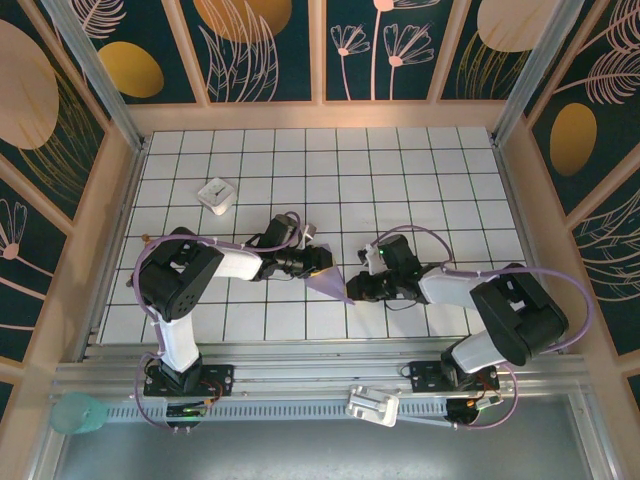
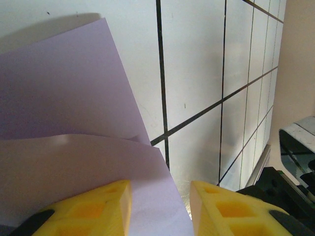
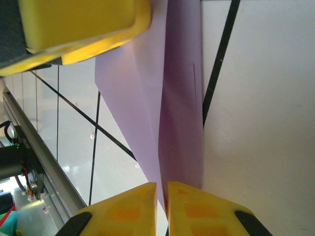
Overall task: Fold a paper plane with a square sheet of paper (pick it up from the middle)
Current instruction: Fourth fold the wing at the center of the table.
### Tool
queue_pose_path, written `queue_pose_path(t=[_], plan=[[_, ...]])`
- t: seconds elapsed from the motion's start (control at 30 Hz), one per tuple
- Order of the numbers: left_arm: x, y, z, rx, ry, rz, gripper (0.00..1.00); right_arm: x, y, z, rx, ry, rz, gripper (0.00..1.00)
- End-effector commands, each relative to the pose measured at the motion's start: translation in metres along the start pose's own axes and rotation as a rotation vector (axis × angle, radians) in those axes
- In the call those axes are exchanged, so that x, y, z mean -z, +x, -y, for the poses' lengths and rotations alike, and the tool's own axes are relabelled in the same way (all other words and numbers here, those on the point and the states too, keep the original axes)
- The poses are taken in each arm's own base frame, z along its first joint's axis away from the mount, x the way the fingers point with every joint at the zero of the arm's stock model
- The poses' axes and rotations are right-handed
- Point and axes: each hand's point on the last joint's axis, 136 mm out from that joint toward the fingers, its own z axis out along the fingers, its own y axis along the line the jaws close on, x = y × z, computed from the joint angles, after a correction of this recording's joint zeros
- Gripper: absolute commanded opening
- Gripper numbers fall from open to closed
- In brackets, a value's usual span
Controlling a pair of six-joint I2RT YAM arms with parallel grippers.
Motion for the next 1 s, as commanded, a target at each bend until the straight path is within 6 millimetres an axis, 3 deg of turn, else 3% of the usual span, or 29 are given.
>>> queue_pose_path(t=[0.0, 0.37, 0.73, 0.97], plan=[[-0.001, 0.0, -0.021, 0.018, -0.066, -0.003, 0.37, 0.0, 0.008, 0.007, 0.006, 0.035, -0.012, 0.11], [-0.001, 0.0, -0.02, 0.016, -0.063, -0.003, 0.37, -0.005, 0.017, 0.021, -0.02, 0.063, -0.033, 0.03], [-0.002, 0.0, -0.022, 0.015, -0.065, -0.005, 0.37, -0.006, 0.024, 0.035, -0.047, 0.101, -0.046, 0.02], [-0.002, -0.001, -0.023, 0.016, -0.07, -0.005, 0.37, -0.002, 0.02, 0.03, -0.047, 0.07, -0.034, 0.03]])
